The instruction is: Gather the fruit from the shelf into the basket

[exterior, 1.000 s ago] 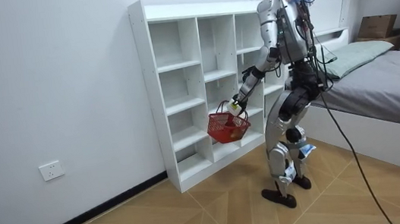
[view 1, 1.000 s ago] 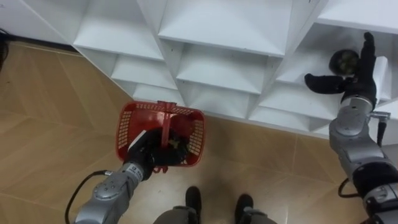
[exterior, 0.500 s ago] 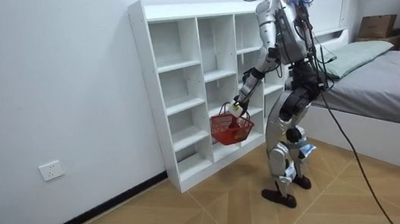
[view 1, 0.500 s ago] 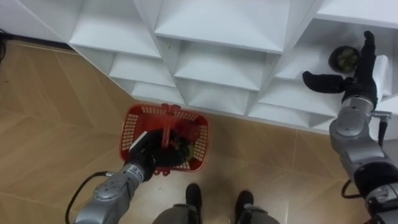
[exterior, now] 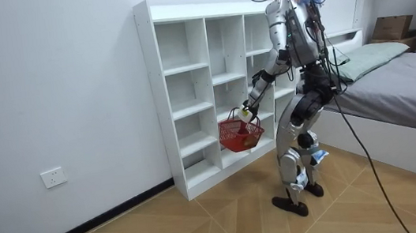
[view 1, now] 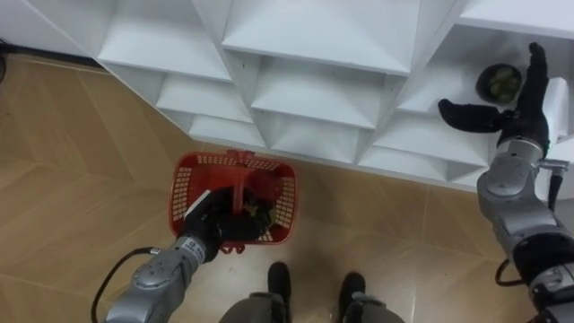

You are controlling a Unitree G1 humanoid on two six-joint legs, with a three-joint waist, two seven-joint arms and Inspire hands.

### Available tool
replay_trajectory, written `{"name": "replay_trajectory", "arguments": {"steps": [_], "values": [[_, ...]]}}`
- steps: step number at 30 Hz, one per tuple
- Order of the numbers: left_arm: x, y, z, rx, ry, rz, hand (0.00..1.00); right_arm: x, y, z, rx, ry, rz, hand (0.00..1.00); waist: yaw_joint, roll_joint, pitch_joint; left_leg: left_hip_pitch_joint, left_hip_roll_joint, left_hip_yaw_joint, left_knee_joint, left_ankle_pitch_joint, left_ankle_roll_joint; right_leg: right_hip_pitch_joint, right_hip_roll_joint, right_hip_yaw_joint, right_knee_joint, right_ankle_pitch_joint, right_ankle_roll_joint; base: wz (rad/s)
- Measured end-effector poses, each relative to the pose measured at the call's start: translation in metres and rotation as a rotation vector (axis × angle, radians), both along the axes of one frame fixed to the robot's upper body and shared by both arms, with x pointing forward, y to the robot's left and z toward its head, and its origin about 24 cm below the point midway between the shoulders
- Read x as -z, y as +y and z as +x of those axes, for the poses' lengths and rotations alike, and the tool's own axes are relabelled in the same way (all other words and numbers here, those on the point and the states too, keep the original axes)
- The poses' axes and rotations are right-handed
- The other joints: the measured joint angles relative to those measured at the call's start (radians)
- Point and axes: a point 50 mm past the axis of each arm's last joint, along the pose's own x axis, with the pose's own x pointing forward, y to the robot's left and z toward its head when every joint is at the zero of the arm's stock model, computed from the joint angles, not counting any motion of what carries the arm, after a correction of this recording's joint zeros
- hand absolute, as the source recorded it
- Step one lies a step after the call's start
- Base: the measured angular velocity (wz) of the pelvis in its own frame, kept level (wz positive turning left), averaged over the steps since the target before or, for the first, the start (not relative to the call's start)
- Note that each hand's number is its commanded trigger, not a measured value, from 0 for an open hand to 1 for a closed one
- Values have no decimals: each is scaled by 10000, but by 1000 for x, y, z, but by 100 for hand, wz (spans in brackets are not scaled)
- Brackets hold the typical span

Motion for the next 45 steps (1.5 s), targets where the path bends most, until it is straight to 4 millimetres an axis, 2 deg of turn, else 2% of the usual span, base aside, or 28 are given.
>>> {"name": "replay_trajectory", "arguments": {"steps": [5,18,27,36,45], "values": [[0,0,0,12,-1,17,100,-6,-9,1,366,51,-648,100,11,27,-17,0,6,-1,-1,1,-2,-1,9,-1,-3,0,0,0],[-2,-3,1,102,-119,-30,100,-7,-8,1,363,100,-675,100,32,87,-53,10,33,-1,29,9,-14,2,32,3,27,32,-26,0],[-2,-5,1,196,-90,-60,100,-6,-7,2,331,115,-656,100,225,85,-51,23,60,-1,39,28,-38,19,38,-32,45,52,-53,0],[-1,-7,0,280,-77,-45,100,-7,2,5,67,-28,-495,100,225,69,-41,6,60,57,45,28,-36,1,26,-13,43,45,-49,0],[-2,-12,1,329,-175,-1,100,-25,35,9,-1812,-1039,-118,100,83,65,-40,9,29,16,38,33,-31,25,15,-20,19,11,-21,1]]}}
